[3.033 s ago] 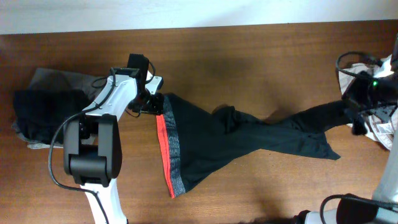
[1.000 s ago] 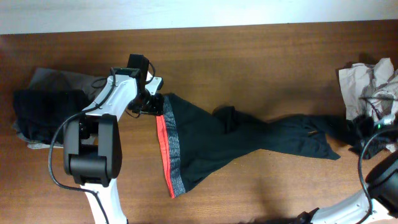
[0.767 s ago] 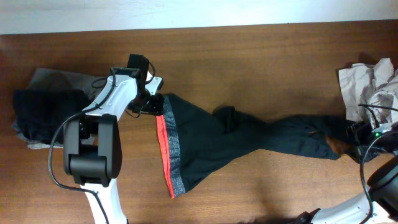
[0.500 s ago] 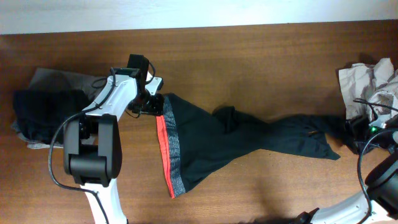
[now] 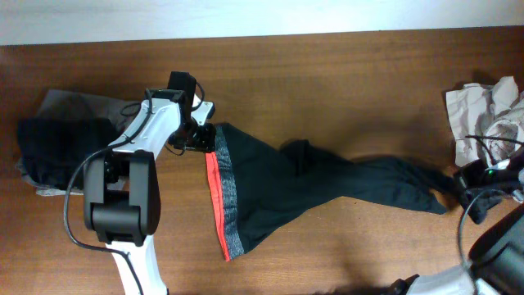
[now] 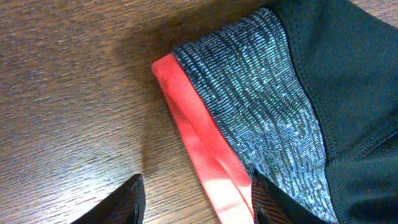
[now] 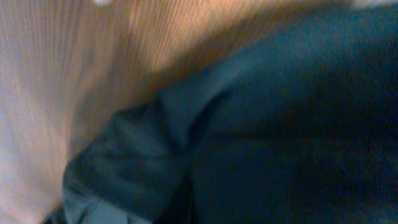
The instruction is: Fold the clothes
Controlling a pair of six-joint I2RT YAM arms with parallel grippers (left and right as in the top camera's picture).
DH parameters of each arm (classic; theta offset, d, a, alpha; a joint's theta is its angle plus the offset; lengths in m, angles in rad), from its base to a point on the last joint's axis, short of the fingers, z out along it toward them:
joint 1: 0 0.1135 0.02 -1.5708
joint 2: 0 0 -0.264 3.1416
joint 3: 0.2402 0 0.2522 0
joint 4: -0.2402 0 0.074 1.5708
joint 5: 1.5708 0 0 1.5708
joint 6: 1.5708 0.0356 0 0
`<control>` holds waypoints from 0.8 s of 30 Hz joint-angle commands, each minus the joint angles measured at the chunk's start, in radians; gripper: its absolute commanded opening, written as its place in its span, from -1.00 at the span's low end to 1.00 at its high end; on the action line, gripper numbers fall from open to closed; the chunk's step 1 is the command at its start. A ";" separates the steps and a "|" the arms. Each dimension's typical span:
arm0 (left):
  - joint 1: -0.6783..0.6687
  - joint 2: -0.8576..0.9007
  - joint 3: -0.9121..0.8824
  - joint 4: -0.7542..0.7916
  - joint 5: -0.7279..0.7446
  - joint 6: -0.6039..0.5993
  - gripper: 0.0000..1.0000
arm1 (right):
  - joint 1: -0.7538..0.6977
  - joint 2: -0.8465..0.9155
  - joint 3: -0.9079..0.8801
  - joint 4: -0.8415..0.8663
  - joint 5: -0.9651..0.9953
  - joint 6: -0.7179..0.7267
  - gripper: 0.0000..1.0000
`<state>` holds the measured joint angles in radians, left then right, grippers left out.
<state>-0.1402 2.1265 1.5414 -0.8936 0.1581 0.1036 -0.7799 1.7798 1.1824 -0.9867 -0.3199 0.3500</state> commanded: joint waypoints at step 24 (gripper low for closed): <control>-0.004 0.011 0.014 0.000 0.034 0.002 0.09 | 0.158 -0.214 0.262 -0.520 0.562 0.107 -0.92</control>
<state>-0.1402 2.1265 1.5414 -0.8932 0.1764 0.1036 -0.6239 1.5646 1.3968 -1.4803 0.1833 0.4435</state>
